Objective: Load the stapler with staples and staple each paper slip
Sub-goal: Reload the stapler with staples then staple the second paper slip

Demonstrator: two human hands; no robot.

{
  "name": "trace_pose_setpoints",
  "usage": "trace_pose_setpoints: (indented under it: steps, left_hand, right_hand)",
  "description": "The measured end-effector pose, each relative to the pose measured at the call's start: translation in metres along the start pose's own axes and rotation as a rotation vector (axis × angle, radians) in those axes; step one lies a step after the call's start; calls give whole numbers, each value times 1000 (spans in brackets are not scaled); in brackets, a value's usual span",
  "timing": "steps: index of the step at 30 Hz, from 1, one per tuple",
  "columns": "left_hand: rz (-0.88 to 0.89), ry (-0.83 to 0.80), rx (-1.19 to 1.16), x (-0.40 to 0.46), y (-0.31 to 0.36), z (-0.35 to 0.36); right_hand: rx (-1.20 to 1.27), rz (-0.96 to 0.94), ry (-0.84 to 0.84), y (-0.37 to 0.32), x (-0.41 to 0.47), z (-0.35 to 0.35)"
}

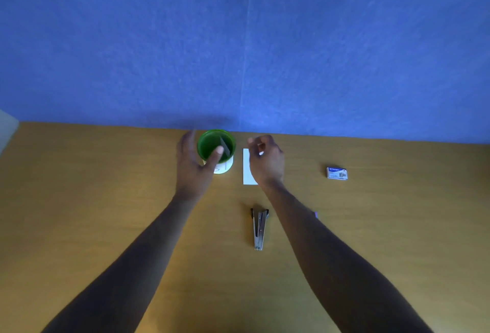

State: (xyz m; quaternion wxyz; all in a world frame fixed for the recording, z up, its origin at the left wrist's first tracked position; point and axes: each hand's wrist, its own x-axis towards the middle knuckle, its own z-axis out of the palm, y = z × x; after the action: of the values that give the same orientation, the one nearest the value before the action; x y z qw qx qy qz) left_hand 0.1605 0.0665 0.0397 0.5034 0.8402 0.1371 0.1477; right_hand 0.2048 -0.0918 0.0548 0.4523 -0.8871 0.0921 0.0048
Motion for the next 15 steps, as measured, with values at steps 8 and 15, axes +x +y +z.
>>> trace_pose_setpoints:
  steps: [8, 15]
  left_hand:
    - [226, 139, 169, -94, 19, 32]
    - [-338, -327, 202, -142, 20, 58]
  right_hand:
    - [-58, 188, 12, 64, -66, -30]
    - [-212, 274, -196, 90, -109, -30]
